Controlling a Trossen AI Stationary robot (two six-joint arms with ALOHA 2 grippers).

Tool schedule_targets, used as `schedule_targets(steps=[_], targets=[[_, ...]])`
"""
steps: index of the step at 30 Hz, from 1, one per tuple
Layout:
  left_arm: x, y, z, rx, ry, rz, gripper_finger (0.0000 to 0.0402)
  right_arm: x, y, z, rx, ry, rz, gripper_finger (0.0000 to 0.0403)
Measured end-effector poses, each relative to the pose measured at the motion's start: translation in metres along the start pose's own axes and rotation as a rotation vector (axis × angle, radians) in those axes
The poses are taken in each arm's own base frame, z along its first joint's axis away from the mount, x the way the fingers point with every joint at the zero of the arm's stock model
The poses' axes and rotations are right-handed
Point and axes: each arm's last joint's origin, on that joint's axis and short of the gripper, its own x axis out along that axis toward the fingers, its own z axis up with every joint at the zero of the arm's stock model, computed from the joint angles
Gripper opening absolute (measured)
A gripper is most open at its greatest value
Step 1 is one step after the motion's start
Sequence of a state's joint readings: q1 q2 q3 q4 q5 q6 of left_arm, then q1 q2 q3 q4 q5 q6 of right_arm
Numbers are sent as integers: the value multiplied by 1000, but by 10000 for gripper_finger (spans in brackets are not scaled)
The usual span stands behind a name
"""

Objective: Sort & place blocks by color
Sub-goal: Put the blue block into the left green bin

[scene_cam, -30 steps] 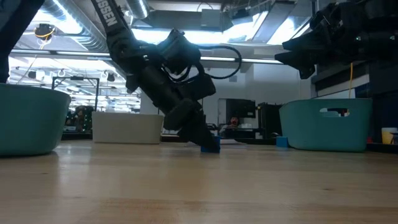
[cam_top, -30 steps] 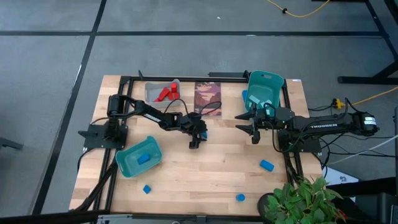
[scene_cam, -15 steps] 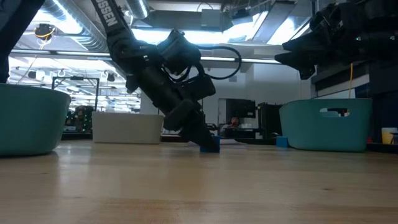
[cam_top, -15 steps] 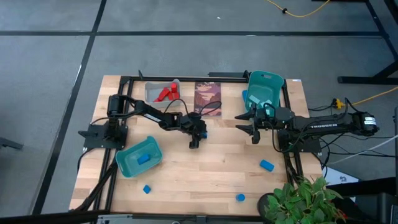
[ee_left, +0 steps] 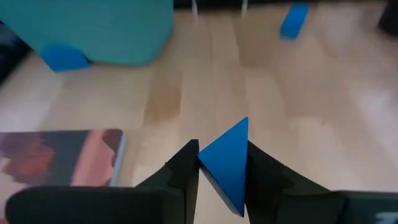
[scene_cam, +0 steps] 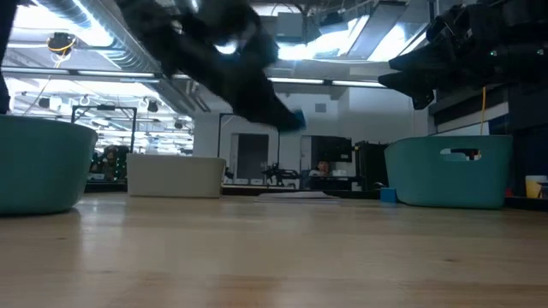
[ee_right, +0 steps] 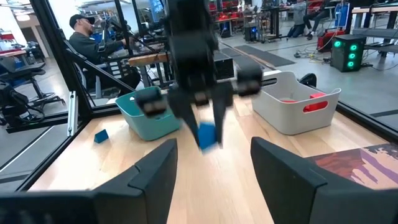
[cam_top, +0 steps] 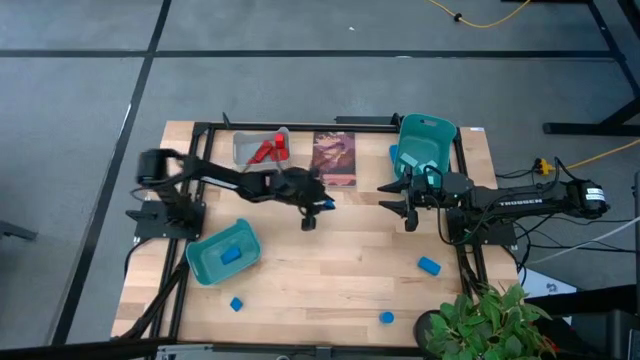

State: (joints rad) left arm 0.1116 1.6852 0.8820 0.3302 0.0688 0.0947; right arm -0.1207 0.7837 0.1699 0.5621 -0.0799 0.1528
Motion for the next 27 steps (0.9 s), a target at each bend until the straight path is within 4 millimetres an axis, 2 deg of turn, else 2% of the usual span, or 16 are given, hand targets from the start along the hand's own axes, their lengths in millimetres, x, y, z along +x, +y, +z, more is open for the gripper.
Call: schedule_targets(steps=[3, 5, 11, 14, 19, 27], targets=[[-33, -3, 7, -31, -103, 18, 88, 0, 0, 0, 0, 0, 0, 209], [-55, -7, 4, -65, -191, 31, 88, 0, 0, 0, 0, -1, 0, 209], [-115, -20, -25, -172, -482, 34, 87, 0, 0, 0, 0, -1, 0, 209], [-137, -25, -42, -202, -597, 43, 87, 0, 0, 0, 0, -2, 0, 209], [-158, -30, -61, -244, -681, 85, 87, 0, 0, 0, 0, -2, 0, 209], [-160, -29, -64, -252, -686, 99, 86, 0, 0, 0, 0, -2, 0, 209]])
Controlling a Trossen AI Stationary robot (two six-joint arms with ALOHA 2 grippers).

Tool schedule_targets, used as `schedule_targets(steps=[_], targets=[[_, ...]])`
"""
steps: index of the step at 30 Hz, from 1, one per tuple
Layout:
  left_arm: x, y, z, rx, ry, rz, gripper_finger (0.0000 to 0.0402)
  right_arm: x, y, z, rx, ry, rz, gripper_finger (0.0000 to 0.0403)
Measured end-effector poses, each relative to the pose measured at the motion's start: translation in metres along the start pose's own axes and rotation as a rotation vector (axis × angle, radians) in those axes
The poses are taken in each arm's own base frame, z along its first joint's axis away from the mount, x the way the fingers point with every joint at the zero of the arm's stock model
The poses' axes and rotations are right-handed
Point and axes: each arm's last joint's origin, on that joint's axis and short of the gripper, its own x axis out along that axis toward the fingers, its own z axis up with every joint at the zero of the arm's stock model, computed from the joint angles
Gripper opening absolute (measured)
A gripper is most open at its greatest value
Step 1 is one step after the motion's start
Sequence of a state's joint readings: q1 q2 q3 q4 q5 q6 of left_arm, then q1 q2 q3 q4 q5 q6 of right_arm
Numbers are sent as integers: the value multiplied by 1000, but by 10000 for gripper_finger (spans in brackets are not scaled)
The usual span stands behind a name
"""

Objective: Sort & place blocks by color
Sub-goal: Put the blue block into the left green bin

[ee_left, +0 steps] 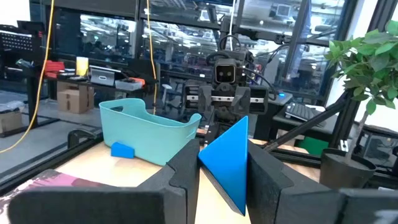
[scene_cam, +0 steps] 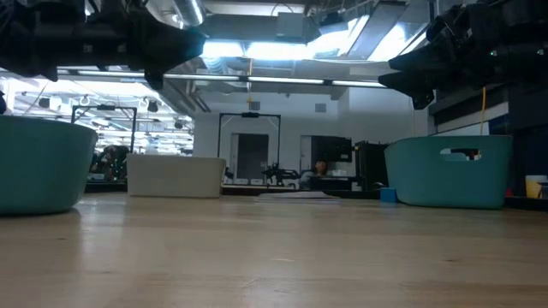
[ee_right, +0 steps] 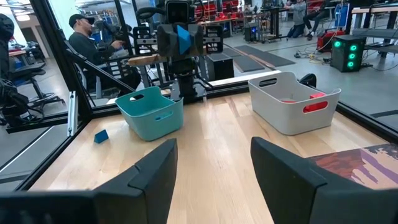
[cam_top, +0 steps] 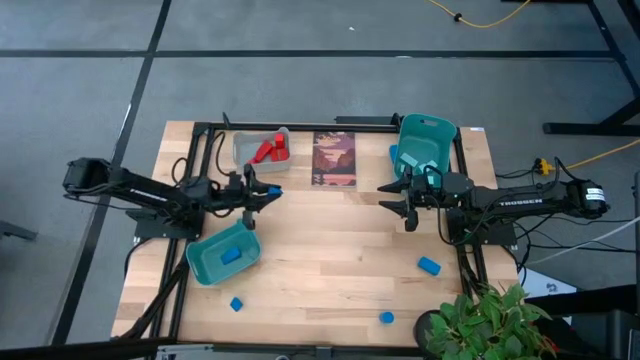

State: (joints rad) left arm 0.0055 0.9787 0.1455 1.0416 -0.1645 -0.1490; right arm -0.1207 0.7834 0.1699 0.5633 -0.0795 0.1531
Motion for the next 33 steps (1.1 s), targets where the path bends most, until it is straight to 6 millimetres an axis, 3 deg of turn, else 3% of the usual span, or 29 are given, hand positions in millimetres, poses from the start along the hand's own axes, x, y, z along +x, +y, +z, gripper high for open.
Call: schedule_targets(steps=[8, 11, 14, 17, 22, 27, 33], targets=[[0, 0, 0, -8, 3, -16, 86, 0, 0, 0, 0, 0, 0, 209], [2, -5, 0, -43, 35, -150, 86, 0, 0, 0, 1, 0, 0, 209], [10, -14, 2, -112, 158, -327, 86, 0, 0, 0, 3, 0, 0, 209], [18, -26, 7, -147, 375, -377, 86, 0, 0, 0, 3, 0, 0, 209], [13, -51, 27, -89, 920, -185, 86, 0, 0, 0, 3, 0, 0, 209], [-3, -84, 44, -124, 1219, -20, 86, 0, 0, 0, 2, -1, 0, 209], [-30, -113, 25, -180, 1434, 178, 86, 0, 0, 0, -2, -1, 0, 209]])
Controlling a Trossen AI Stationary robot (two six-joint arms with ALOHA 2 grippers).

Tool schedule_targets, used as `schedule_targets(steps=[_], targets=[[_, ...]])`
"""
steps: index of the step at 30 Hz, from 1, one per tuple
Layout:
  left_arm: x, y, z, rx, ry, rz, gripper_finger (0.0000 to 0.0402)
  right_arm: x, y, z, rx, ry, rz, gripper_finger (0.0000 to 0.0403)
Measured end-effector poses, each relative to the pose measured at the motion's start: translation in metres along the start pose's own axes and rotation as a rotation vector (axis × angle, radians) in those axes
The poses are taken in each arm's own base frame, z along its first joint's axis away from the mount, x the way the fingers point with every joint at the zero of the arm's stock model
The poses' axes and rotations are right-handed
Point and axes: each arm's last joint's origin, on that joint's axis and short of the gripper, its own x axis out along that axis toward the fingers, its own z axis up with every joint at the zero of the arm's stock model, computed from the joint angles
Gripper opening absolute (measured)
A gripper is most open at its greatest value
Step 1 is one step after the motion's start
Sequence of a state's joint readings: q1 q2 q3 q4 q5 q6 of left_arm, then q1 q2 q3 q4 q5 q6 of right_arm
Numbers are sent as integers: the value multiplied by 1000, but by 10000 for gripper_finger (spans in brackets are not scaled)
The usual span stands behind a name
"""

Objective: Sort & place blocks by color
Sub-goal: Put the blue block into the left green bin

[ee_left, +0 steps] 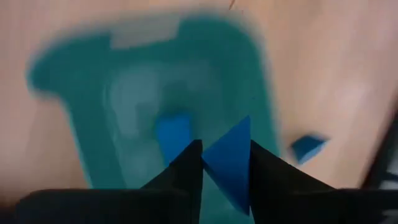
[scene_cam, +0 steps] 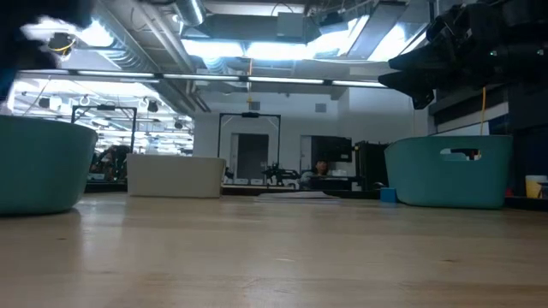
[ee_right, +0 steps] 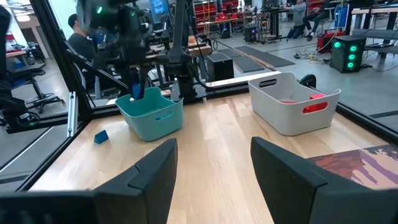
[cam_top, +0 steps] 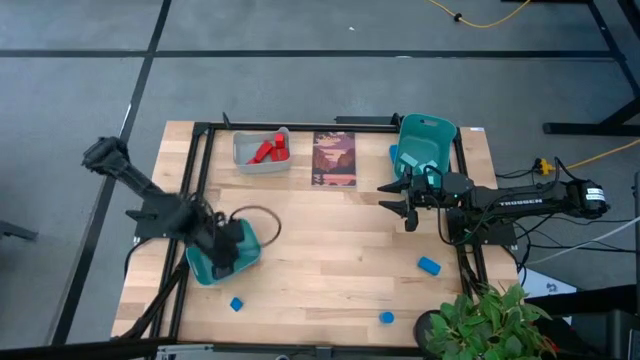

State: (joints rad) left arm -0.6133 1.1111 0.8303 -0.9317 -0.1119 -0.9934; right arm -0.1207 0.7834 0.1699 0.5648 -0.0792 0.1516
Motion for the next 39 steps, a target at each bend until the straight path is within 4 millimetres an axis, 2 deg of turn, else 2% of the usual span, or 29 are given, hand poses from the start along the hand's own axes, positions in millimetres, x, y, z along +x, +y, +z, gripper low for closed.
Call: schedule_targets(steps=[6, 15, 20, 29, 39], targets=[[30, -18, -22, -4, 148, 127, 86, 0, 0, 0, -1, 3, -1, 209], [67, -30, -22, 125, 192, 201, 86, 0, 0, -1, -3, 8, -1, 209], [74, -25, -20, 181, 209, 234, 86, 0, 0, -1, -3, 9, -1, 209], [78, -19, -20, 168, 226, 241, 97, 0, 0, -1, -3, 9, -1, 209], [79, -14, -11, 90, 258, 222, 146, 0, 0, -1, -6, 9, -2, 209]])
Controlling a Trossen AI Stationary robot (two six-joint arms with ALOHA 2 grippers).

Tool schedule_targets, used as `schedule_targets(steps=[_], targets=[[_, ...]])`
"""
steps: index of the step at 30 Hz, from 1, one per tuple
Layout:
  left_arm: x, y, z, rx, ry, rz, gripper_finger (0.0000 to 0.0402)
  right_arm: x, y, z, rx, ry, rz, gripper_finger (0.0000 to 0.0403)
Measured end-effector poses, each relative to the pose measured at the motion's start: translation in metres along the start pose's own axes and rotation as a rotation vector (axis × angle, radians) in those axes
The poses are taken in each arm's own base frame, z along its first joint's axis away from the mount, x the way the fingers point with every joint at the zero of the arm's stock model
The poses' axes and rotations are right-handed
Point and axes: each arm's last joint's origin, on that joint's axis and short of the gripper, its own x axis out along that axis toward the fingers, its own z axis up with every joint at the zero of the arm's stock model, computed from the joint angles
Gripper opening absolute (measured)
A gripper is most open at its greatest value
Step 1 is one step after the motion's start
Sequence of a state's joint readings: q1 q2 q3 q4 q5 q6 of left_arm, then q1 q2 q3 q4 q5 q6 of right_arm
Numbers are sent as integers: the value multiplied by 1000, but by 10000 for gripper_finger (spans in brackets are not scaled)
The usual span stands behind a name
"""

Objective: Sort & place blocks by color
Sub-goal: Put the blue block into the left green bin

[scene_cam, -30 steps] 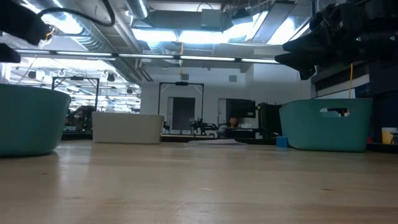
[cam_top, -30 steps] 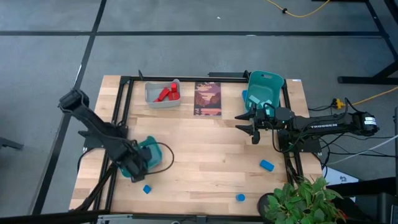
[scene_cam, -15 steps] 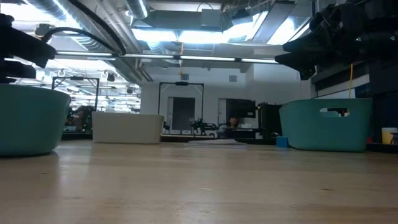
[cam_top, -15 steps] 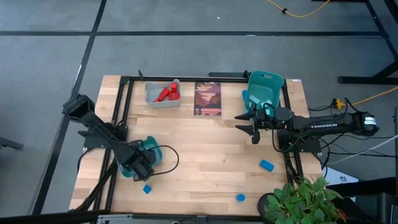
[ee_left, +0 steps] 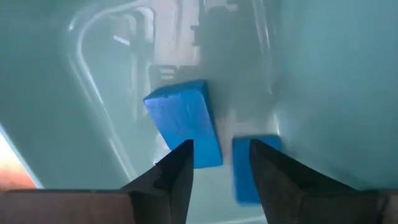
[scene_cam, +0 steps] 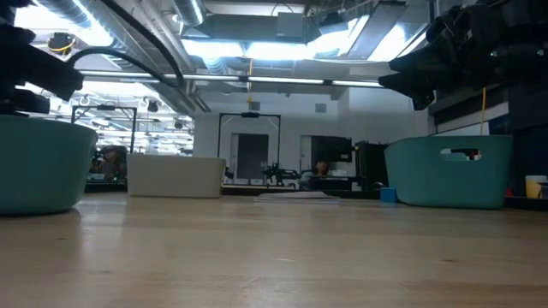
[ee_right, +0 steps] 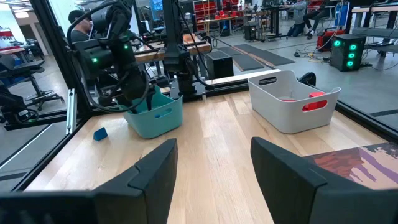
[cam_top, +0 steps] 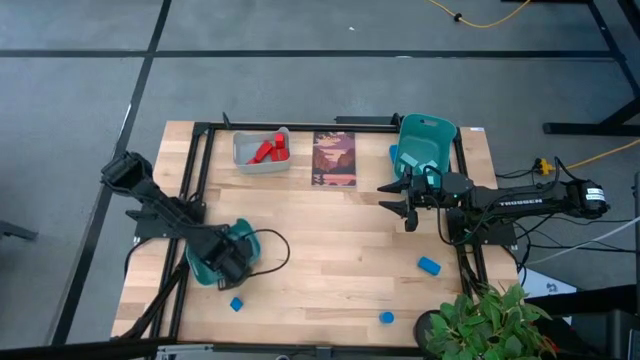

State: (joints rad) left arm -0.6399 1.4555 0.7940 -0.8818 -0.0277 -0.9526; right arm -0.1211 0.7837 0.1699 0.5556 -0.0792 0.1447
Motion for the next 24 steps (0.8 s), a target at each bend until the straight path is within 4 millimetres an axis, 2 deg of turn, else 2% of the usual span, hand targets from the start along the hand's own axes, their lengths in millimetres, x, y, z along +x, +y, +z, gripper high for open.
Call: schedule_targets(steps=[6, 9, 11, 15, 18, 21, 24], targets=[[-10, 2, 8, 41, 54, -37, 174, 0, 0, 0, 0, 0, 0, 209], [-30, 5, 16, 63, 38, -38, 178, 0, 0, 0, 0, 0, 0, 209], [-53, 8, 20, 81, -32, -26, 178, 0, 0, 0, 0, 0, 1, 209], [-107, 16, 26, 148, -403, -13, 178, 0, 0, 0, -1, 1, 0, 209], [-137, 29, 26, 188, -726, -17, 178, 0, 0, 0, -19, 1, 1, 209], [-145, 52, 31, 194, -912, -51, 179, 0, 0, 0, -22, 5, 0, 209], [-134, 73, 36, 211, -1072, -93, 179, 0, 0, -1, -22, 7, 0, 209]])
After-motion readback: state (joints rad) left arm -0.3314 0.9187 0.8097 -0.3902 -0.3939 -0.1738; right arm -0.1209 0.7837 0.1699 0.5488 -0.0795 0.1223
